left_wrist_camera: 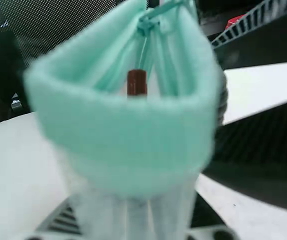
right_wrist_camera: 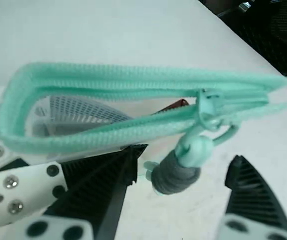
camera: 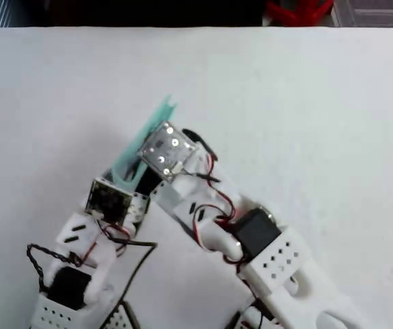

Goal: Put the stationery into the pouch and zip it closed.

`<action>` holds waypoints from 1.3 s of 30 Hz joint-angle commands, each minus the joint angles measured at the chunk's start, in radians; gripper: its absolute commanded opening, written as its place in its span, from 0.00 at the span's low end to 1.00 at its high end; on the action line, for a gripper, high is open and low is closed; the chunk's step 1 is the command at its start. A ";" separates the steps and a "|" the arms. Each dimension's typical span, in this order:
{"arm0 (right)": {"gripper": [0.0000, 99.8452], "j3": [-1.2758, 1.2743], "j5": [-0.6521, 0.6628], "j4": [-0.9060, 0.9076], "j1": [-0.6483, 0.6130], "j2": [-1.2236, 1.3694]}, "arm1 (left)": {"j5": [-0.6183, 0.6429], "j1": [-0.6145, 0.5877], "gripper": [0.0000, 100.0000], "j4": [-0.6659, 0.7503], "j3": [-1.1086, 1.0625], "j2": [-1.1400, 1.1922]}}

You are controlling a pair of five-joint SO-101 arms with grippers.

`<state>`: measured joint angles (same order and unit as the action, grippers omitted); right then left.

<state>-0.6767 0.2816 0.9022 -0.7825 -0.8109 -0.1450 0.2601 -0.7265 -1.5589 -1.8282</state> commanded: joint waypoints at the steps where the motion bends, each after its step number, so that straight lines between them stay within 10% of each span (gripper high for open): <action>1: 0.16 0.048 0.000 -0.022 0.015 0.001 | -0.011 -0.005 0.02 0.020 0.003 0.004; 23: 0.02 0.195 0.144 0.067 0.047 -0.354 | -0.006 -0.008 0.02 0.078 -0.038 0.004; 39: 0.02 0.807 0.092 0.542 -0.002 0.104 | -0.006 -0.010 0.02 0.077 -0.037 0.004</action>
<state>0.0476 0.3844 1.4055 -0.7672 -0.7342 -0.1450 0.2616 -0.6682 -1.5988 -1.8297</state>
